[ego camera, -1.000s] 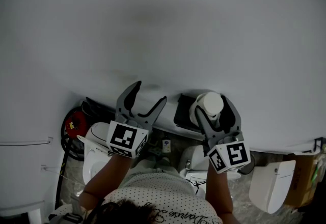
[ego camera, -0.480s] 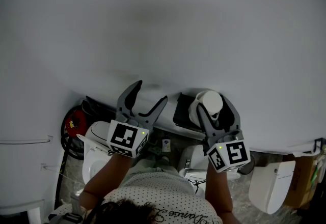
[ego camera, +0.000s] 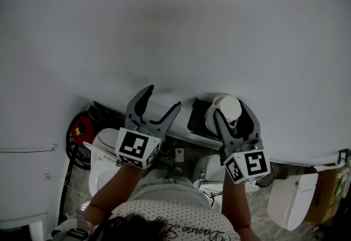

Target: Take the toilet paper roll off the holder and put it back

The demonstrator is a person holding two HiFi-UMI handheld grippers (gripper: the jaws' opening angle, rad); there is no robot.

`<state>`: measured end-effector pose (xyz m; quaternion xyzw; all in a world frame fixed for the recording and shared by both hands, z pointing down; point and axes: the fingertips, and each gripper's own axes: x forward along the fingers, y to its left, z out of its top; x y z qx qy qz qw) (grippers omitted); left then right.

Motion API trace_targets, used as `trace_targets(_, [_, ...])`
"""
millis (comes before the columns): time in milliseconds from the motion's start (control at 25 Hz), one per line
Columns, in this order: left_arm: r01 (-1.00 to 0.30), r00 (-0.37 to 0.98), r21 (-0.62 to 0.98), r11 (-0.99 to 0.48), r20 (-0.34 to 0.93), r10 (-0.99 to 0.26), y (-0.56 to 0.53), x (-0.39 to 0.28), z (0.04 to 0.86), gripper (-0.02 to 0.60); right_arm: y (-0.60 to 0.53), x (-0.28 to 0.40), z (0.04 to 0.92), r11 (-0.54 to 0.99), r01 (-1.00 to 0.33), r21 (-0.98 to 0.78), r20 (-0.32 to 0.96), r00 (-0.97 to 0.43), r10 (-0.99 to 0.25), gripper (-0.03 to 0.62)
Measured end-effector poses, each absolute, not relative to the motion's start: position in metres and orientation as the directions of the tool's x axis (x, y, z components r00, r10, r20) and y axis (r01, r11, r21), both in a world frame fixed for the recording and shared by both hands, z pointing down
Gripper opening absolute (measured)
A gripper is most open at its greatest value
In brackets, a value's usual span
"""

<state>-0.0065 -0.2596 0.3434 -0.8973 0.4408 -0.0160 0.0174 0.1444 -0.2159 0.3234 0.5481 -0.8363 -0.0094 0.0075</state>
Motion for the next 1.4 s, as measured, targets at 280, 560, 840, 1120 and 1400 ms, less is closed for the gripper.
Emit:
trace_targets(280, [-0.792,0.608,-0.053,-0.608,0.017,-0.793,-0.26,-0.009,0.344,0.334,-0.22,0.147,0.328,0.405,-0.914,0.004,0.004,-0.405,-0.914,0.279])
trace_targets(560, [-0.791,0.61,-0.054,-0.61,0.013,-0.792,-0.26,-0.008,0.343,0.334,-0.221,0.147,0.326,0.415,-0.91,0.013,0.006,-0.414,-0.91,0.281])
trace_targets(840, [-0.789,0.613,-0.054,-0.612,0.013,-0.79,-0.261,-0.004,0.34,0.334,-0.222,0.15,0.309,0.426,-0.905,0.015,-0.019,-0.426,-0.905,0.279])
trace_targets(1120, [-0.788,0.614,-0.055,-0.613,0.005,-0.789,-0.26,-0.004,0.338,0.334,-0.22,0.15,0.29,0.431,-0.902,0.029,-0.049,-0.432,-0.9,0.281])
trace_targets(1400, [-0.786,0.616,-0.054,-0.616,0.005,-0.788,-0.259,-0.004,0.34,0.334,-0.215,0.151,0.277,0.434,-0.9,0.039,-0.068,-0.436,-0.897,0.281])
